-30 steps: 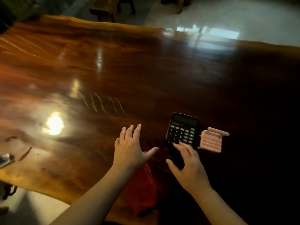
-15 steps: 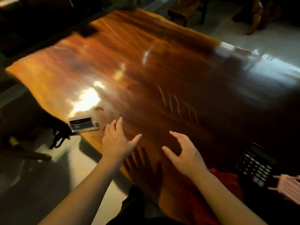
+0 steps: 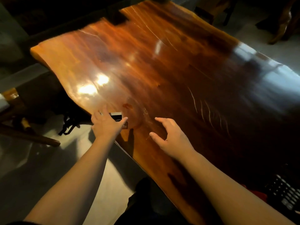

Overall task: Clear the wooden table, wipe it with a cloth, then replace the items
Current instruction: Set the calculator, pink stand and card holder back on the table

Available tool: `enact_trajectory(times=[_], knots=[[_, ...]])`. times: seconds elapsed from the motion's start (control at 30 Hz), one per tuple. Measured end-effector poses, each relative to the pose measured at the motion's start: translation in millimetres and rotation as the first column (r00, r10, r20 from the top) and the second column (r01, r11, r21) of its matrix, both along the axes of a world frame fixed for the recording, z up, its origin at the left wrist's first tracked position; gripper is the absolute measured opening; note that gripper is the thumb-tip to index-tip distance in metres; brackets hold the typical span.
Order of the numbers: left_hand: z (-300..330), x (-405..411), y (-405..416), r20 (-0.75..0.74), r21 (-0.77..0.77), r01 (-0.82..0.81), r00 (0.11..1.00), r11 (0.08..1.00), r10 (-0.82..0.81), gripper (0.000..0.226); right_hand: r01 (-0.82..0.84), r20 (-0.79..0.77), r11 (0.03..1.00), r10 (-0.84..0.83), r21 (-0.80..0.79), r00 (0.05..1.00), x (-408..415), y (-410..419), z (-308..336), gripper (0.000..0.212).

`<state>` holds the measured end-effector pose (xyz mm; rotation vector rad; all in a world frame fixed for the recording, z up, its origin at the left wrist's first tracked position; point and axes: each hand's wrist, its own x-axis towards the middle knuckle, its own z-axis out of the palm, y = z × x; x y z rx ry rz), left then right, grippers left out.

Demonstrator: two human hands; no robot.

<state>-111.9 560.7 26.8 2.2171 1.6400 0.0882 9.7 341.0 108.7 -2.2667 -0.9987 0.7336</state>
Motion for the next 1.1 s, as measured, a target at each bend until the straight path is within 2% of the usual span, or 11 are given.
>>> enact_trajectory(times=[0.07, 0.27, 0.4, 0.6, 0.8, 0.93, 1.1], knots=[[-5.8, 2.5, 4.6, -0.015, -0.013, 0.039, 0.999, 0.999, -0.039, 0.105, -0.01, 0.002, 1.0, 0.01, -0.012, 1.0, -1.4, 6.7, -1.4, 0.061], [-11.4, 8.7, 8.4, -0.038, 0.001, 0.066, 0.997, 0.998, -0.066, 0.075, 0.009, 0.008, 1.0, -0.009, -0.019, 1.0, 3.0, 4.4, -4.0, 0.06], [-2.3, 14.6, -1.6, 0.018, -0.004, 0.103, 0.995, 0.995, -0.103, 0.072, 0.063, 0.024, 0.998, -0.062, -0.03, 0.998, 9.8, -18.4, -4.1, 0.062], [20.3, 50.2, -49.4, 0.044, 0.03, 0.273, 0.961, 0.962, -0.274, 0.076, 0.202, 0.021, 0.978, -0.201, -0.055, 0.979, 23.3, -83.3, -1.7, 0.067], [34.7, 111.7, -133.4, 0.095, 0.002, 0.523, 0.848, 0.852, -0.521, 0.078, 0.389, 0.052, 0.921, -0.387, -0.031, 0.921, 33.8, -174.1, -3.1, 0.067], [42.7, 151.0, -199.9, 0.13, 0.016, 0.647, 0.754, 0.762, -0.644, 0.081, 0.522, 0.036, 0.853, -0.522, 0.015, 0.852, 36.1, -235.0, -6.8, 0.067], [48.8, 194.9, -289.1, 0.105, -0.017, 0.77, 0.636, 0.638, -0.764, 0.085, 0.636, 0.035, 0.77, -0.637, 0.044, 0.77, 36.2, -308.3, -12.5, 0.066]])
